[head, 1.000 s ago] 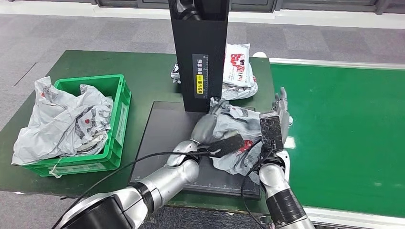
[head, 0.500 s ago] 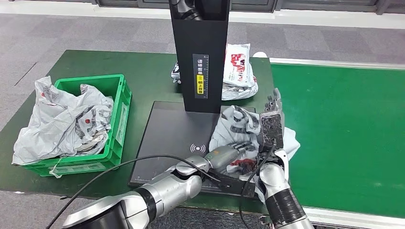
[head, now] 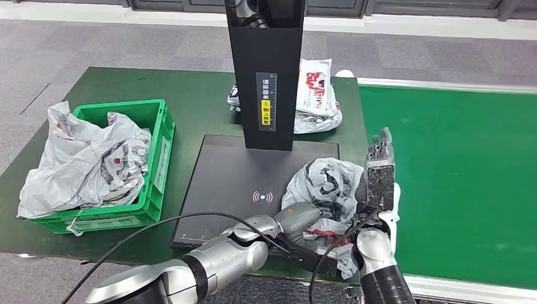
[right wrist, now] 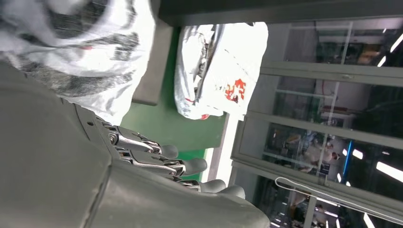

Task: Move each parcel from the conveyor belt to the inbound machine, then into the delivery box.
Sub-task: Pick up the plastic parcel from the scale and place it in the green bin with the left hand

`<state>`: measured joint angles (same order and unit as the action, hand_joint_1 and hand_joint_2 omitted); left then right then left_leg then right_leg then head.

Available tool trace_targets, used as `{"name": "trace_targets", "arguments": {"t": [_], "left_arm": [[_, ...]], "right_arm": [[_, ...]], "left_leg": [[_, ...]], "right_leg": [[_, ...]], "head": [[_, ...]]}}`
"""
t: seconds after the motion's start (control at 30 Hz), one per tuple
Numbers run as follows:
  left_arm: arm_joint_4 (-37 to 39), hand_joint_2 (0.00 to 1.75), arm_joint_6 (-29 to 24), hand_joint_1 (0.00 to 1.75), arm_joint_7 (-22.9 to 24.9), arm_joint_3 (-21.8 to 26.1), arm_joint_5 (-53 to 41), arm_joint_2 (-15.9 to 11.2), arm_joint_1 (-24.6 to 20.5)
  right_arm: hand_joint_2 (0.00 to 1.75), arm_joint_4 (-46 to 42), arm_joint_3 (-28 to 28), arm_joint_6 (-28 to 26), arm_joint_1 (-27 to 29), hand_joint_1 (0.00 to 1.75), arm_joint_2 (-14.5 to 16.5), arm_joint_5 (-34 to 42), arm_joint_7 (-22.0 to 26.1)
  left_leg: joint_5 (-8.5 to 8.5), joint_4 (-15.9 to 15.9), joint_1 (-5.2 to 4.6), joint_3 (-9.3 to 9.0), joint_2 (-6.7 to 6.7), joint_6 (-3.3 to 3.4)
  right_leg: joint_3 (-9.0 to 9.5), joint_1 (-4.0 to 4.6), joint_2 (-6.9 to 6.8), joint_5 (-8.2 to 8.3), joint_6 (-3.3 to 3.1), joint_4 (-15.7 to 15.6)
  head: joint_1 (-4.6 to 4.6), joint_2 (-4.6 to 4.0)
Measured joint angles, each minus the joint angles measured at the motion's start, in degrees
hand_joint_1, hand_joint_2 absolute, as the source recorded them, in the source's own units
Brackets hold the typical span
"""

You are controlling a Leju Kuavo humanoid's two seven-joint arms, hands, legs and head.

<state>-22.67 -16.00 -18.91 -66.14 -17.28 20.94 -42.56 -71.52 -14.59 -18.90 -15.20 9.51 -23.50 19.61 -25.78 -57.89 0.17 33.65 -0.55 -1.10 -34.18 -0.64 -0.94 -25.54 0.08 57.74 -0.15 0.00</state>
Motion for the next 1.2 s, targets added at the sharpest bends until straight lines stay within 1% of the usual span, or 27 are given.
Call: {"name": "trace_targets", "arguments": {"t": [0.1,0.3,0.33,0.37,0.4,0.47,0.5,0.6,0.63,0.67,0.7,0.73,0.83,0.9,0.97,1.03,1.1,1.2], "left_arm": [[-0.44,1.75,-4.2,1.75,-1.34,2.36,1.61,0.0,0.37],[-1.07,1.75,-5.23,1.75,-1.54,4.52,1.93,0.0,0.61],[-1.17,1.75,-6.07,1.75,-1.86,4.78,2.09,-0.01,0.65],[-1.39,1.75,-8.42,1.75,-2.64,5.21,2.34,-0.01,0.69],[-1.74,1.75,-12.01,1.75,-3.74,5.99,2.57,-0.02,0.7],[-2.7,1.75,-19.71,1.75,-5.76,8.76,2.63,-0.02,0.34],[-3.11,1.75,-21.88,1.75,-6.2,10.36,2.44,-0.02,0.0],[-3.98,1.75,-23.28,1.75,-6.49,13.77,1.54,-0.01,-0.57],[-4.81,1.75,-23.42,1.75,-6.63,14.84,-0.27,-0.05,-0.31],[-6.19,1.75,-23.55,1.75,-6.75,16.46,-3.98,-0.13,0.1],[-7.83,1.75,-23.67,1.75,-6.82,18.72,-9.33,-0.22,0.46],[-9.68,1.75,-23.77,1.75,-6.83,22.09,-16.08,-0.32,0.75],[-14.49,1.75,-23.9,1.75,-5.92,35.29,-34.2,-0.84,0.59],[-18.37,1.75,-23.91,1.75,-5.19,43.89,-42.91,-1.89,0.53],[-22.26,1.75,-23.9,1.75,-4.31,50.65,-49.08,-3.21,0.66],[-26.31,1.75,-23.9,1.75,-2.03,56.22,-54.17,-5.13,0.97],[-30.48,1.75,-23.91,1.75,2.03,60.78,-60.02,-7.65,1.38],[-34.9,1.75,-23.9,1.75,8.2,65.12,-65.75,-11.91,1.4]], "right_arm": [[0.0,-1.29,0.26,0.02,1.14,0.0,0.0,0.0,-0.07],[0.0,-2.5,0.38,-0.02,1.93,0.0,0.0,0.0,-0.09],[0.0,-2.59,0.39,-0.1,2.0,0.0,0.0,0.01,-0.09],[0.0,-2.67,0.4,-0.33,2.08,0.0,0.0,0.04,-0.1],[0.0,-2.75,0.41,-0.63,2.16,0.0,0.0,0.1,-0.13],[0.0,-2.94,0.46,-1.26,2.38,0.0,0.0,0.23,-0.18],[0.0,-3.05,0.48,-1.43,2.48,0.0,0.0,0.27,-0.2],[0.0,-3.21,0.49,-1.73,2.61,0.0,0.0,0.32,-0.17],[0.0,-3.23,0.5,-1.91,2.62,0.0,0.0,0.46,-0.15],[0.0,-3.24,0.56,-2.17,2.62,0.0,0.0,0.7,-0.13],[0.0,-3.24,0.67,-2.46,2.61,0.0,-0.01,0.94,-0.1],[0.0,-3.27,0.85,-2.73,2.61,0.0,-0.03,1.17,-0.09],[0.0,-3.62,1.36,-3.01,2.85,0.0,-0.17,1.56,0.03],[0.0,-3.83,1.5,-3.32,3.2,0.0,-0.53,2.39,0.43],[0.0,-3.93,1.56,-3.84,3.72,0.0,-1.16,3.62,1.18],[0.0,-4.37,1.57,-4.36,4.75,0.0,-1.93,4.62,1.92],[0.0,-5.24,1.58,-4.72,6.28,0.0,-2.58,5.09,2.26],[0.0,-6.63,1.6,-4.92,8.14,0.0,-3.07,5.17,2.33]], "left_leg": [[0.0,0.0,0.0,0.01,-0.01,0.0],[0.0,0.0,0.0,0.02,-0.02,0.0],[0.0,0.0,0.0,0.02,-0.02,0.0],[0.0,0.0,0.0,0.03,-0.02,0.0],[0.0,0.0,0.0,0.04,-0.02,0.0],[0.01,0.0,0.0,0.06,-0.02,0.0],[0.01,0.0,0.0,0.06,-0.03,0.0],[0.01,0.0,0.0,0.06,-0.04,0.0],[0.01,0.0,0.0,0.06,-0.04,-0.01],[0.02,0.0,0.0,0.08,-0.04,-0.01],[0.03,0.0,0.0,0.11,-0.03,-0.01],[0.04,0.0,0.0,0.14,-0.04,-0.01],[0.04,0.0,0.0,0.15,-0.26,-0.03],[0.04,0.01,0.0,0.14,-0.38,-0.04],[0.06,0.02,0.01,0.14,-0.39,-0.07],[0.08,0.04,0.02,0.12,-0.39,-0.09],[0.09,0.07,0.05,0.13,-0.39,-0.12],[0.11,0.08,0.08,0.14,-0.4,-0.17]], "right_leg": [[-0.02,0.0,0.01,0.0,0.0,0.0],[-0.03,0.0,0.03,0.0,0.0,0.0],[-0.04,0.0,0.03,0.0,0.0,0.0],[-0.04,0.0,0.03,0.0,0.0,0.0],[-0.06,0.0,0.03,0.01,-0.01,0.0],[-0.08,0.0,0.03,0.01,-0.01,0.0],[-0.08,0.0,0.04,0.01,-0.01,0.0],[-0.09,0.0,0.05,0.01,-0.01,0.0],[-0.09,0.0,0.05,0.01,-0.01,0.0],[-0.1,0.0,0.04,0.01,-0.01,0.0],[-0.12,0.0,0.04,0.02,-0.01,0.01],[-0.15,0.01,0.05,0.02,-0.01,0.01],[-0.24,0.01,0.22,0.06,-0.03,0.02],[-0.28,0.03,0.34,0.09,-0.05,0.02],[-0.29,0.07,0.38,0.09,-0.06,0.03],[-0.3,0.1,0.39,0.09,-0.07,0.05],[-0.32,0.13,0.4,0.08,-0.08,0.07],[-0.39,0.16,0.42,0.06,-0.11,0.1]], "head": [[0.0,0.0],[0.0,0.0],[0.0,0.0],[0.0,0.0],[0.0,0.0],[0.0,0.0],[0.0,0.0],[0.0,0.0],[0.0,0.0],[0.0,0.0],[0.01,0.0],[0.0,0.0],[-0.01,0.0],[-0.01,0.0],[-0.02,0.0],[-0.01,0.0],[-0.01,0.0],[-0.01,0.0]]}}
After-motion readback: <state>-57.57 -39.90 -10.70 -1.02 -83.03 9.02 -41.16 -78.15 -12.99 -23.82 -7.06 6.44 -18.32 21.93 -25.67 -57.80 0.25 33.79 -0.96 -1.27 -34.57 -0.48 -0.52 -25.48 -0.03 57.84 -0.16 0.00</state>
